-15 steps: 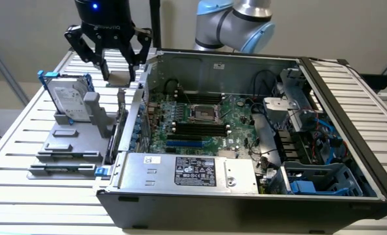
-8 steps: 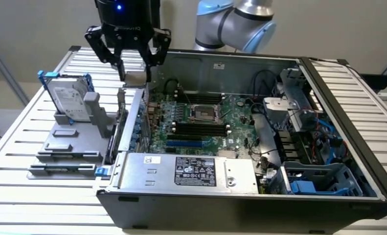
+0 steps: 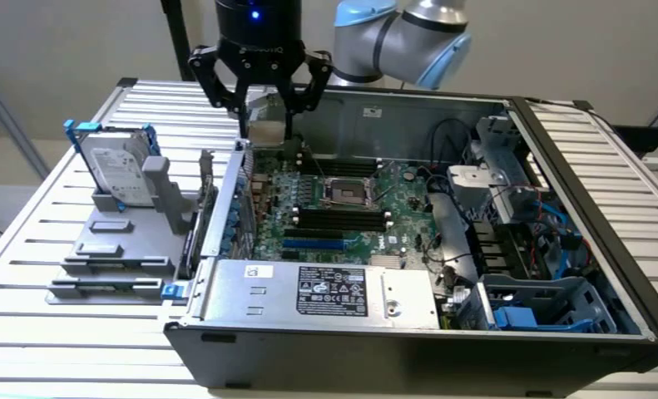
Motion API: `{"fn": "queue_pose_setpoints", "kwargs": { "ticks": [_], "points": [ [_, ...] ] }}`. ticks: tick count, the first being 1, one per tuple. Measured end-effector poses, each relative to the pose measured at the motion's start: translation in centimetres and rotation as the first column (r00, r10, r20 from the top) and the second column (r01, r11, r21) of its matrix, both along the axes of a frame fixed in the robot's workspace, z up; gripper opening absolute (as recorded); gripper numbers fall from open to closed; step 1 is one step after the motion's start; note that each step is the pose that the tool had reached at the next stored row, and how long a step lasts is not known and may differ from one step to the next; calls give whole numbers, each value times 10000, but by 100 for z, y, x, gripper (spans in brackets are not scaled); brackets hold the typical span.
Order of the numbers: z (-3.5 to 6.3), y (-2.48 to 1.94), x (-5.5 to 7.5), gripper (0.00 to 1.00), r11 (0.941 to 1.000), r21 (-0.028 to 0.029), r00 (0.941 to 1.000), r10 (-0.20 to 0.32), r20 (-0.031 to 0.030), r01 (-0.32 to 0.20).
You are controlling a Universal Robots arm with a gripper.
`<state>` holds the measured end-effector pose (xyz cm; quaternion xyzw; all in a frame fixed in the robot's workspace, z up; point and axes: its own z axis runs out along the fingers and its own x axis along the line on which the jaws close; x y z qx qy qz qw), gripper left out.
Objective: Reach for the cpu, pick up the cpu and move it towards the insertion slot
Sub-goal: 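Pick up the cpu and move it towards the insertion slot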
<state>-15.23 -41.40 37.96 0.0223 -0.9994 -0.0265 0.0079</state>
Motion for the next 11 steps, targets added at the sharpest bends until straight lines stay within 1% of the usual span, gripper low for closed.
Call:
{"fn": "queue_pose_setpoints", "kwargs": {
  "ticks": [4,11],
  "points": [
    [-16,73,165,55,10000,-5,10000,0,1,0],
    [-43,235,418,55,10000,-21,10000,-1,0,1]
  ]
}}
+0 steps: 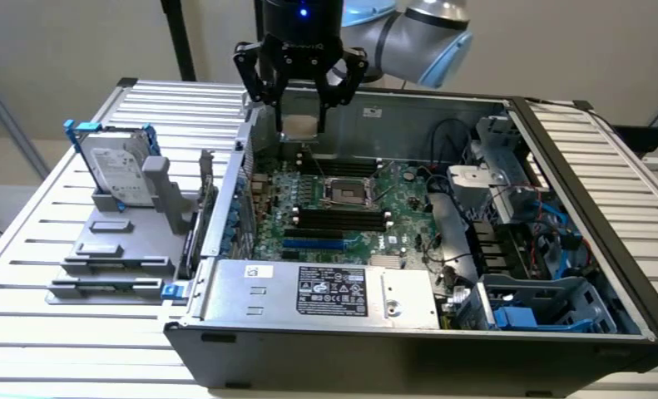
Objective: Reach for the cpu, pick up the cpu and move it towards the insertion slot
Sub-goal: 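Pick up the cpu and move it towards the insertion slot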
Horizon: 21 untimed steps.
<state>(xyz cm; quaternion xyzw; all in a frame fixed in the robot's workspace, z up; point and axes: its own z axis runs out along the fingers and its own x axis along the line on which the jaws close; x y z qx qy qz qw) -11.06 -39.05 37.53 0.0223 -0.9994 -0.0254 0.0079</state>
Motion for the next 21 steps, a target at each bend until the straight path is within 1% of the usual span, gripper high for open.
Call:
{"fn": "queue_pose_setpoints", "kwargs": {
  "ticks": [8,12,18,21],
  "points": [
    [-29,193,275,55,10000,-21,10000,0,0,0],
    [-41,297,407,55,10000,-35,10000,1,0,-1],
    [-56,466,565,55,10000,-65,10000,0,0,0],
    [-63,531,630,55,10000,-75,10000,-3,1,3]
  ]
}}
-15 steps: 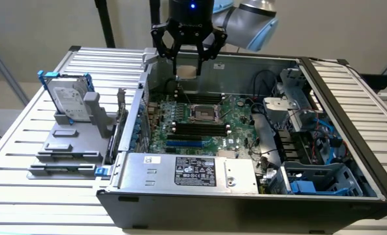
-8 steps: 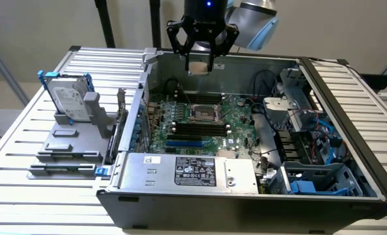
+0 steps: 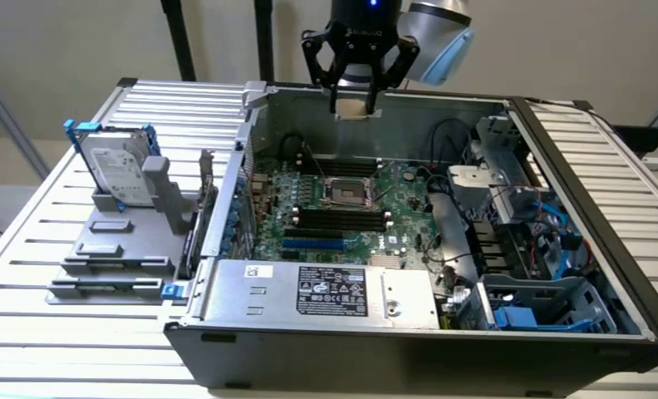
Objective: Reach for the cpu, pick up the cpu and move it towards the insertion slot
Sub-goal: 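Pick up the cpu and move it towards the insertion slot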
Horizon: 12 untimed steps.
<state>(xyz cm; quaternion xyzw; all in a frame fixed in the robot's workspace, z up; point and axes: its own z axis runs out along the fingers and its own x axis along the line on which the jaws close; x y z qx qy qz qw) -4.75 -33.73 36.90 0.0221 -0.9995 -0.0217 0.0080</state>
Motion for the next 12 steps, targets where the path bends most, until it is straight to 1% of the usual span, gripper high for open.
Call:
{"fn": "queue_pose_setpoints", "kwargs": {
  "ticks": [2,4,12],
  "points": [
    [-2,28,25,55,10000,-3,10000,-23,-1,23],
    [-6,45,39,55,10000,-3,10000,-70,0,70],
    [-18,52,61,55,9995,-3,9995,-315,31,315]
  ]
}}
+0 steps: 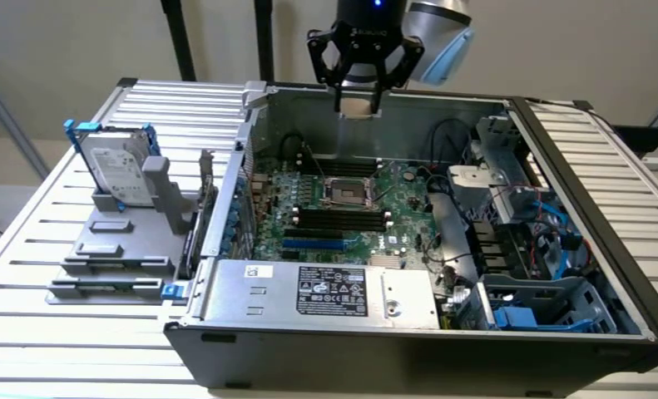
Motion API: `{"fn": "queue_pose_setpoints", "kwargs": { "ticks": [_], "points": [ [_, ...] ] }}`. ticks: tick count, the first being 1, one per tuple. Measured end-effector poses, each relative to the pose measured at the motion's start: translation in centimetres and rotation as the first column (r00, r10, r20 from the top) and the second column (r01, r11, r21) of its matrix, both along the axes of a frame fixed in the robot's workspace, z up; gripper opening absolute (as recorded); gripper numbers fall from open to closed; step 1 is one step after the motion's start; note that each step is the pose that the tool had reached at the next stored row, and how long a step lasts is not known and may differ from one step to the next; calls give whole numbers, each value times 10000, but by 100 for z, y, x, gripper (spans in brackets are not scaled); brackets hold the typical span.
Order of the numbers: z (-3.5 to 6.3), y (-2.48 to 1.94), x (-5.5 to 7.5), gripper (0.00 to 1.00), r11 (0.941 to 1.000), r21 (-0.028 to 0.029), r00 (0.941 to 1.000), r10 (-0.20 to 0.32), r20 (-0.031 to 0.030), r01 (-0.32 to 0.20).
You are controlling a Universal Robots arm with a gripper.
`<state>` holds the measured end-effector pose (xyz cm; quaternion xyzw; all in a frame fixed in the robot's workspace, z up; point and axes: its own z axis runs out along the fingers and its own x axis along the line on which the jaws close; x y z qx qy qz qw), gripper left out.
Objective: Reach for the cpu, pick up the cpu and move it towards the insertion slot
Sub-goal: 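Pick up the cpu and move it towards the insertion slot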
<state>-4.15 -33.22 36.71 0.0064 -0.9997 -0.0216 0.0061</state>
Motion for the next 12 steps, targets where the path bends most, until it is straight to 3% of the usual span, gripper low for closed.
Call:
{"fn": "queue_pose_setpoints", "kwargs": {
  "ticks": [12],
  "points": [
    [-1,0,7,55,10000,3,10000,-83,5,83]
  ]
}}
